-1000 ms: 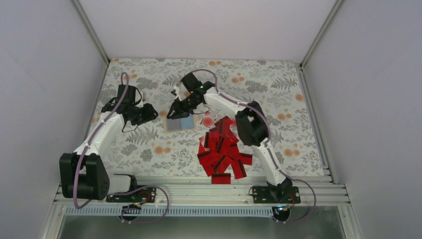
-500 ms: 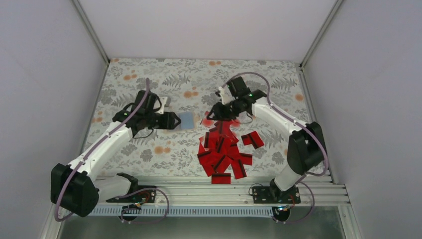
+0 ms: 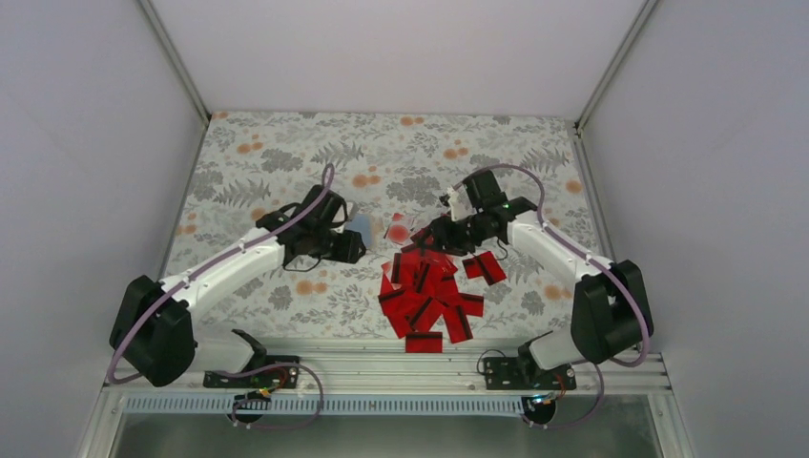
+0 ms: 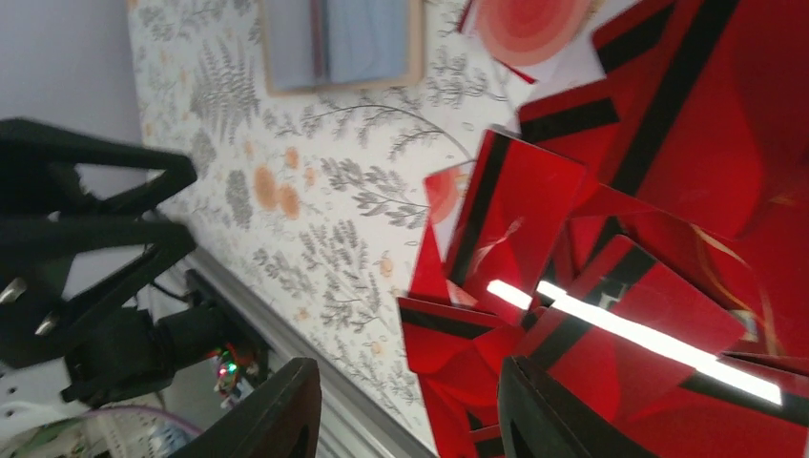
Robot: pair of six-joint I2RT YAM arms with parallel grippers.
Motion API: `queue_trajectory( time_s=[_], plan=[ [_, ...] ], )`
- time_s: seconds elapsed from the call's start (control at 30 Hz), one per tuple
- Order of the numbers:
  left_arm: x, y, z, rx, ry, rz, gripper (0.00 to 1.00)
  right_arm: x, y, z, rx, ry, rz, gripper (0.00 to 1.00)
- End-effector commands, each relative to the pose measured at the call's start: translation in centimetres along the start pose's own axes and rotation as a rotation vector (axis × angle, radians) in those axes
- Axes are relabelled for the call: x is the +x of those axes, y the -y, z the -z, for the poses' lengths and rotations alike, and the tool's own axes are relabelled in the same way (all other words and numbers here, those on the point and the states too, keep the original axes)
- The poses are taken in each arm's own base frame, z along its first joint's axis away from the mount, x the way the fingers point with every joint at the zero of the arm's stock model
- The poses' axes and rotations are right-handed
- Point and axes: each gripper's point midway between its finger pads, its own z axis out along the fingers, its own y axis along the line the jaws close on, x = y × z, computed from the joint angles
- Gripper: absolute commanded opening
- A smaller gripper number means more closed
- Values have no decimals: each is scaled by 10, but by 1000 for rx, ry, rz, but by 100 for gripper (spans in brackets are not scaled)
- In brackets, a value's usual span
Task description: Put the credit cards into the card holder
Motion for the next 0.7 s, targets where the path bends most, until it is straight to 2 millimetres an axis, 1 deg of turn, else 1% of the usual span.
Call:
queue_trajectory(
  time_s=[0.0,0.07,0.17,0.23,0.27,0.4,0.53,0.57,0.67],
  plan=[
    [-13,-50,11,-255,62,167,53,-15,-37,-1,-158,12,75,49],
    [-13,-63,10,-281,56,206,52,-25,-51,-7,-171,5,106,50],
    [-18,-71,8,-286,51,213,52,-37,-69,-21,-181,-15,144,50],
    [-25,-76,5,-288,50,208,50,-45,-80,-34,-190,-31,162,50],
    [-29,-77,3,-283,51,205,47,-48,-82,-45,-190,-47,161,50],
    [-40,-90,-7,-294,29,237,41,-62,-97,-74,-200,-83,167,49],
    [-46,-103,-16,-303,12,265,39,-78,-93,-101,-183,-107,127,48],
    [-46,-108,-19,-304,4,271,39,-83,-94,-105,-185,-108,126,48],
    [-49,-112,-29,-279,-17,266,36,-89,-82,-124,-156,-128,103,48]
  ],
)
